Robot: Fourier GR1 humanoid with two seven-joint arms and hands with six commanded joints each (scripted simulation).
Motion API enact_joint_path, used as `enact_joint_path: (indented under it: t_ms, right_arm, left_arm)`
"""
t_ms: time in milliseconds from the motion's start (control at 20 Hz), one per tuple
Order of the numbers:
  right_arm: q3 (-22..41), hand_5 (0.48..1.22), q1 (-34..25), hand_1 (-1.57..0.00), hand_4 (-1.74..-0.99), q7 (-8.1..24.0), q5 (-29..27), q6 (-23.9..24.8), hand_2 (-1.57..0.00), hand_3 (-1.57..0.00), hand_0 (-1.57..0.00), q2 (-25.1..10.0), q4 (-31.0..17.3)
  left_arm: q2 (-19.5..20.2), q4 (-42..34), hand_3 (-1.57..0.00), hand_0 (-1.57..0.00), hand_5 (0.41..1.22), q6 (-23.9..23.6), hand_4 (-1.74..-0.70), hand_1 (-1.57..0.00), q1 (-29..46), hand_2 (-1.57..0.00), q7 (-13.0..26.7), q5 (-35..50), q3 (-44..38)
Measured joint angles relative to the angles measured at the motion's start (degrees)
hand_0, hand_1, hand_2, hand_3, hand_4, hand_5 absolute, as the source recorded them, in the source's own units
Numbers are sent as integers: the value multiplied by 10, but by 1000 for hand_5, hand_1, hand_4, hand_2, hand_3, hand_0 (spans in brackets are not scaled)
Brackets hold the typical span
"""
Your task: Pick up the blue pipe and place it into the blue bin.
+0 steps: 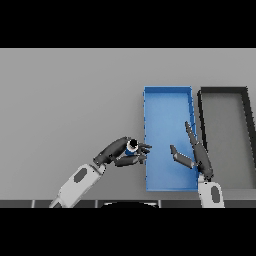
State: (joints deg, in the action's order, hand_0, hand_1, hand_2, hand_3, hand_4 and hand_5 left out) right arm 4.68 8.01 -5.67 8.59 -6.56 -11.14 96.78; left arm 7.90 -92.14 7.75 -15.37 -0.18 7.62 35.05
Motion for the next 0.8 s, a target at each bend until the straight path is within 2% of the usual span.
enact_joint_path:
  t_ms: [200, 250, 350, 400, 500, 600, 800]
  right_arm:
    - [-4, 687, -6, 1, -1243, 6, -7, -4, 1, 1, 1, -6, 6]
    - [-8, 687, -11, 1, -1229, 18, -10, -5, 1, 1, 1, -11, 7]
    - [-9, 669, -10, 1, -1215, 1, -18, -15, 1, 1, 1, -14, 4]
    - [-10, 647, -17, 1, -1225, -5, -45, -31, 1, 1, 1, -8, 6]
    - [-18, 584, -25, 1, -1242, -11, -122, -89, 1, 1, 1, -24, 34]
    - [-22, 537, -37, 1, -1271, 37, -200, -129, 1, 1, 1, -45, 74]
    - [-3, 507, -86, 1, -1331, 131, -325, -195, 1, 1, 1, -98, 134]
  left_arm:
    - [-1, 6, -1442, -1570, 1220, -1, -1730, -1570, 1, -1570, 8, -3, 4]
    - [-4, 3, -1441, -1570, 1220, -4, -1730, -1570, -1, -1570, 10, -4, 6]
    - [-2, 7, -1440, -1570, 1220, -1, -1730, -1570, 4, -1571, 3, -3, 6]
    - [2, 7, -1441, -1571, 1221, 0, -1730, -1571, 0, -1571, 1, -2, 2]
    - [3, 5, -1440, -1571, 1221, 2, -1731, -1571, 0, -1571, -4, 1, 3]
    - [2, 5, -1443, -1571, 1221, 3, -1731, -1571, 1, -1571, -4, 1, 6]
    - [-1, 13, -1443, -1571, 1221, 2, -1731, -1571, -14, -1571, 1, -1, 4]
